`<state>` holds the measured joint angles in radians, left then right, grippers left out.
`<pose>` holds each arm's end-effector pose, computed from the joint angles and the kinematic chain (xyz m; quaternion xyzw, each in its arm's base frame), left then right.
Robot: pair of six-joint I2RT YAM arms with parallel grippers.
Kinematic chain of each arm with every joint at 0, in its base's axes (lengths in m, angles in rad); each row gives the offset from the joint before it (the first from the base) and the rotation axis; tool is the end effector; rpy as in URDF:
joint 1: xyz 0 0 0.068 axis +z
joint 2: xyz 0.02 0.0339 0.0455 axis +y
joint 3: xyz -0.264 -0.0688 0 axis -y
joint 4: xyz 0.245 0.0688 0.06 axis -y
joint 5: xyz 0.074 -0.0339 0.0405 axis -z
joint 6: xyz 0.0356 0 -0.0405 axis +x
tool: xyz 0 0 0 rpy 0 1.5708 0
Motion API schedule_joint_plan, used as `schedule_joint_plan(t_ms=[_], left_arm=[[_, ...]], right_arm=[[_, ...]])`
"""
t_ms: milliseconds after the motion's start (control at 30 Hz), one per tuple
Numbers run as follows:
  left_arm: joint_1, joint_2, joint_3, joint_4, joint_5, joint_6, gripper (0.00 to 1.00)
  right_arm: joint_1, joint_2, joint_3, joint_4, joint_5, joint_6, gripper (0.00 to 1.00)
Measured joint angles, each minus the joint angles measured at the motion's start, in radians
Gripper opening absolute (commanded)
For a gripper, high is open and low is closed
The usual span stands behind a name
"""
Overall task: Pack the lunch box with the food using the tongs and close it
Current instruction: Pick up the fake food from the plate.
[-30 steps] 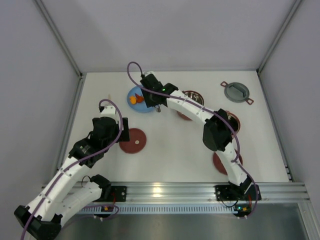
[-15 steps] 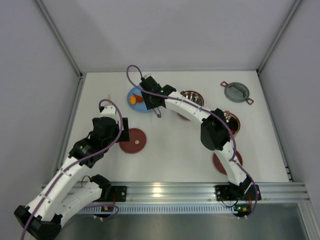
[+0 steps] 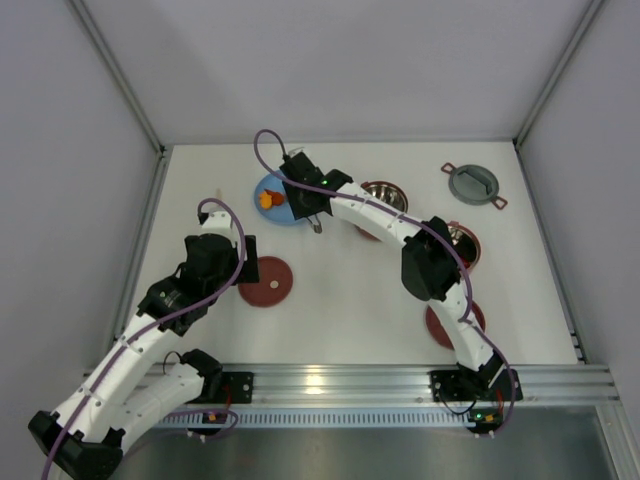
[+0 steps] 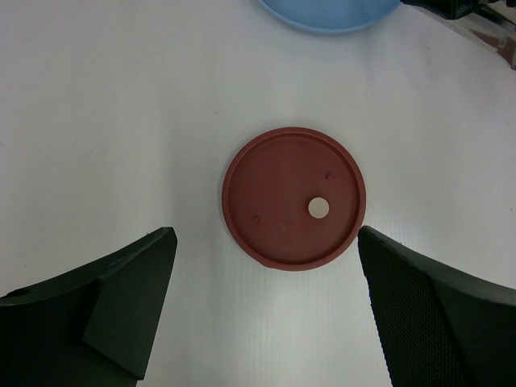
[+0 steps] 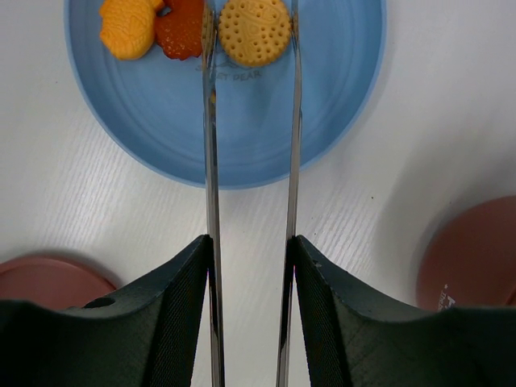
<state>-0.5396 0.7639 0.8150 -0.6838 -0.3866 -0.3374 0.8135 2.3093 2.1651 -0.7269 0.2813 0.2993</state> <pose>0.1418 -0.0693 0.3053 0.0020 0.8797 -0.0332 0.4744 0.3634 0.3700 0.2501 -0.1900 0.9118 0.0674 0.3577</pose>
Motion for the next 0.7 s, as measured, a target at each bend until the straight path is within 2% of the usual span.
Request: schedule_joint_plan(t_ms=[233, 400, 567, 700], left_arm=[[0.0, 0.0, 0.0, 0.0, 0.0, 0.0, 0.99], [0.0, 0.0, 0.0, 0.0, 0.0, 0.0, 0.99], [0.0, 0.0, 0.0, 0.0, 0.0, 0.0, 0.99], [0.0, 0.0, 0.0, 0.0, 0.0, 0.0, 0.99]], right_arm=[[0.0, 0.002, 0.005, -0.01, -0.006, 0.0, 0.37], [0.0, 0.002, 0.004, -0.014, -0.005, 0.0, 0.22], [0.0, -0.01, -0.006, -0.013, -0.002, 0.0, 0.21], [0.0, -0.078, -0.053, -0.022, 0.006, 0.0, 0.21]])
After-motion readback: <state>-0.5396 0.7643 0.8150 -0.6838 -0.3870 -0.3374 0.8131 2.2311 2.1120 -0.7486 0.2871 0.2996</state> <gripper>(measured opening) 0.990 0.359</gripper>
